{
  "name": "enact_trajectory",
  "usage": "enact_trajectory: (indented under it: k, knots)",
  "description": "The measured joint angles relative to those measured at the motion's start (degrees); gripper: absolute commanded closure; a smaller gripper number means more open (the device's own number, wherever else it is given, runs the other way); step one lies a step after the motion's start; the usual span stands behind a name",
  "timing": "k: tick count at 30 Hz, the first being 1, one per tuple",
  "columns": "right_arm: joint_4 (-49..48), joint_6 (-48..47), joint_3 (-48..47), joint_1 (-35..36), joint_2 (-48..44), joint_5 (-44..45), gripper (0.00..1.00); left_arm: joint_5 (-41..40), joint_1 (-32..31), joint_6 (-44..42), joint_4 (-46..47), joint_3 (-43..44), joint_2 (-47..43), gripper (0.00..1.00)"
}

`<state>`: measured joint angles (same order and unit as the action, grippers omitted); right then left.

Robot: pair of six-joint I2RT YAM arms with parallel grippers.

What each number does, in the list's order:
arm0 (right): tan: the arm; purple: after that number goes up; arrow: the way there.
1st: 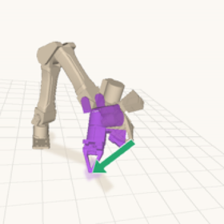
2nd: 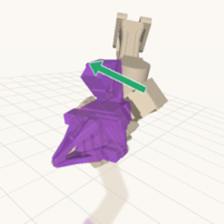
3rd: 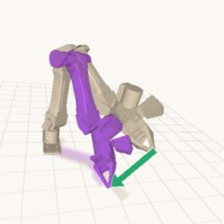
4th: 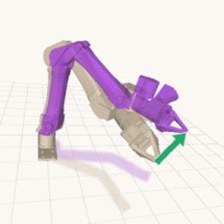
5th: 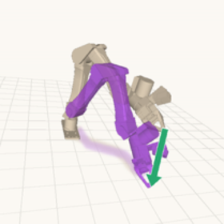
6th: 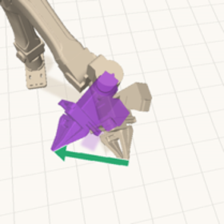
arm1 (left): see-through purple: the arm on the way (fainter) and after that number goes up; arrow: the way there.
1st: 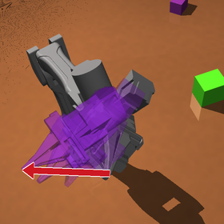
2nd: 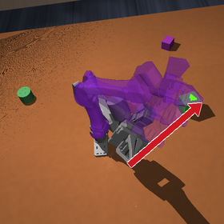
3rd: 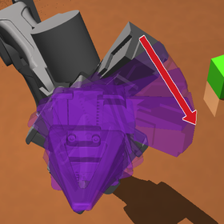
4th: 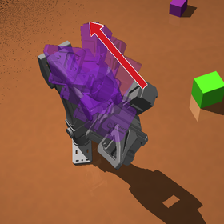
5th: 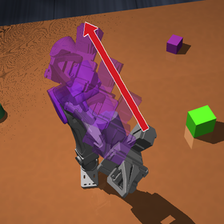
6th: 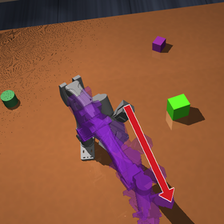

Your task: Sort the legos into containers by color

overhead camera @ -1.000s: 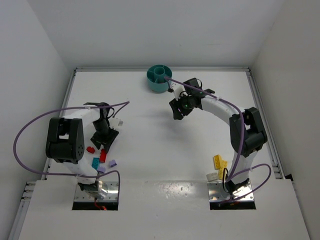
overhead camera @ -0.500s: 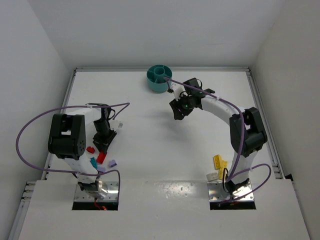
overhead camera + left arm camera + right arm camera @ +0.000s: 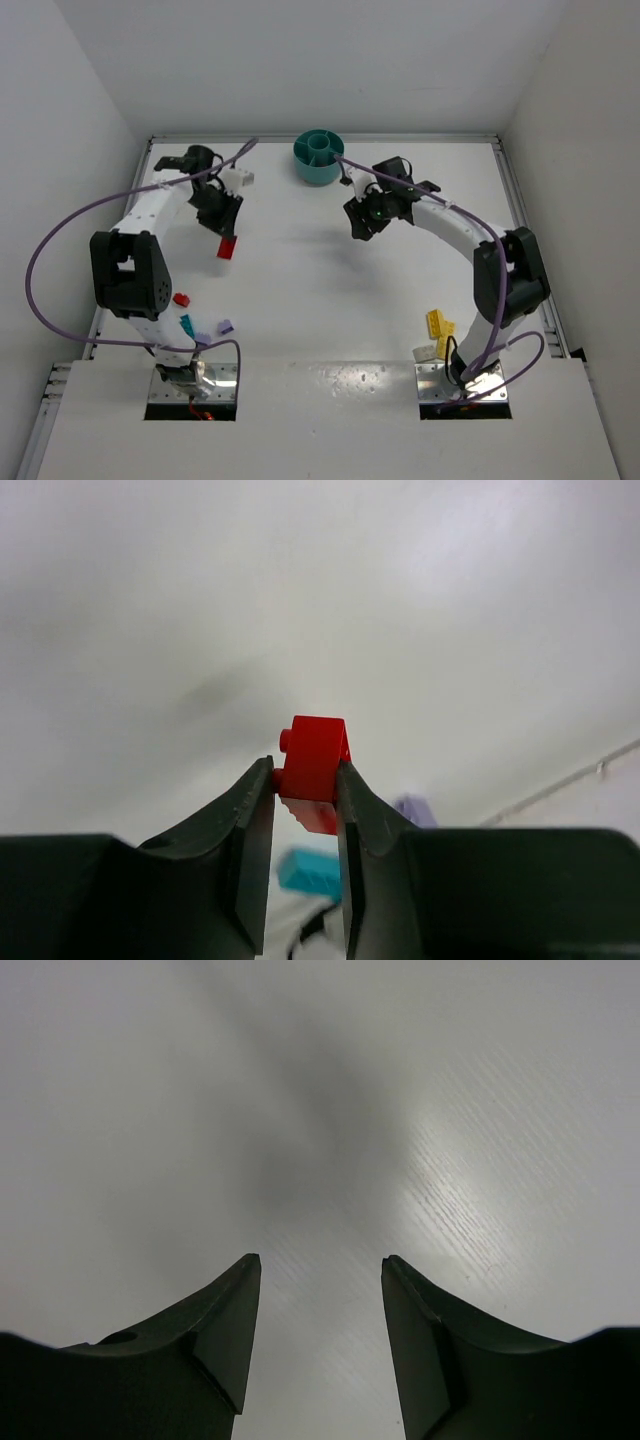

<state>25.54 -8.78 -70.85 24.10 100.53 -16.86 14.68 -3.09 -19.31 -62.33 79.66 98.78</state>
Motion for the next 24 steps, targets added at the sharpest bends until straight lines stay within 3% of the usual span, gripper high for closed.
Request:
enact_trajectory:
  k: [5,11,18,24]
  knots:
    - [-1.8,1.1,1.0,-0.2,-2.8,1.3,0.49,9.7,0.0,-1.2,8.9,4.2,-2.8,0.98]
    - [-2.9,2.6,1.4,-2.1,-2.9,2.1,0.49,16.5,-2.4,-0.1,28.1,3.6,-2.6,0.97]
    - [-2.8,3.8,0.9,-5.1,-2.3,2.1,0.49,19.8,-8.6,-0.3,46.2,9.4,7.4,1.0]
    - [-2.8,4.5,-0.9,-7.0,-0.3,1.6,0.49,21.6,-9.3,3.2,57.8,11.0,13.6,1.0]
